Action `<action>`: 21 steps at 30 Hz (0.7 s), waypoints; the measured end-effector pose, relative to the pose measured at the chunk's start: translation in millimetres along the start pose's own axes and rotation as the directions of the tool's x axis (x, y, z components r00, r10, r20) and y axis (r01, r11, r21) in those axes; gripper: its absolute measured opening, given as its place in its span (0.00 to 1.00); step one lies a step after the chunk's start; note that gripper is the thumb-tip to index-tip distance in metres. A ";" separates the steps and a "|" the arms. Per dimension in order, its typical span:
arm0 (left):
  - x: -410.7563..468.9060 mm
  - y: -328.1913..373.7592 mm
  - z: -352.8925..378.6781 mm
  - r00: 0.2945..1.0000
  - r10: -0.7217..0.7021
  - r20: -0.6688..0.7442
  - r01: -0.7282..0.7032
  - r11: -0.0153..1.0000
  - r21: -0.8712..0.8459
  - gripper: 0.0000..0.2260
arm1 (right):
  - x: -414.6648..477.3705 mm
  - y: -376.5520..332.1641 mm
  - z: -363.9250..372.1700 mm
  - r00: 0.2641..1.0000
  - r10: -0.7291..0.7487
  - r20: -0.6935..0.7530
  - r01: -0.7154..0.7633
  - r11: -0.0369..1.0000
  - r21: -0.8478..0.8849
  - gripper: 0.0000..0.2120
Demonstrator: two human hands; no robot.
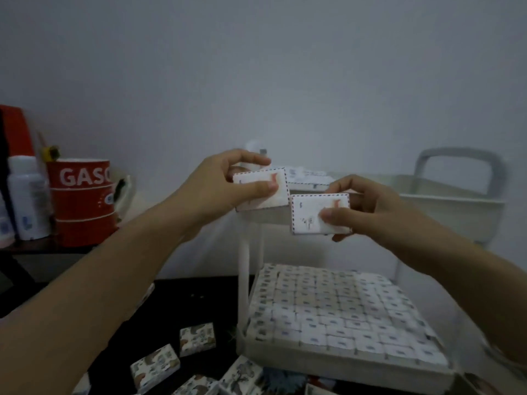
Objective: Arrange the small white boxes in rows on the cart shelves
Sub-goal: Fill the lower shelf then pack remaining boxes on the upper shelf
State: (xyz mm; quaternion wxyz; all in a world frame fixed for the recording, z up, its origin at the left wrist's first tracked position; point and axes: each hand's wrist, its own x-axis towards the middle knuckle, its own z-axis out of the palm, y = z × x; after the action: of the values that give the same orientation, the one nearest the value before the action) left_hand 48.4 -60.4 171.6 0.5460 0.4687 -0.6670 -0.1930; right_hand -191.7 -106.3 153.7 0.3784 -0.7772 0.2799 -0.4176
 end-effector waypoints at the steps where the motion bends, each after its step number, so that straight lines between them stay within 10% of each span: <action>1: 12.0 9.0 4.6 0.999 0.033 0.010 -0.033 0.999 0.009 0.16 | 2.7 -5.0 -11.0 0.999 -0.020 -0.029 0.020 1.000 -0.009 0.20; 8: 117.4 48.3 40.6 0.972 0.230 -0.044 -0.220 0.961 0.165 0.06 | 31.9 -11.9 -58.0 0.952 -0.147 -0.267 0.115 0.985 -0.132 0.12; 21: 244.0 -10.2 89.7 0.982 0.080 0.171 -0.174 0.729 0.662 0.19 | 113.4 -4.7 -114.2 0.885 -0.212 -0.414 -0.095 0.789 -0.607 0.11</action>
State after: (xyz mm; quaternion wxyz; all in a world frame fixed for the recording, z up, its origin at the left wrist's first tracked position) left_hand -20.2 -292.2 267.7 0.3064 0.5741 -0.7561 0.0691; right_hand -233.5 -229.3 248.9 0.0154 -0.7438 0.4561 -0.4883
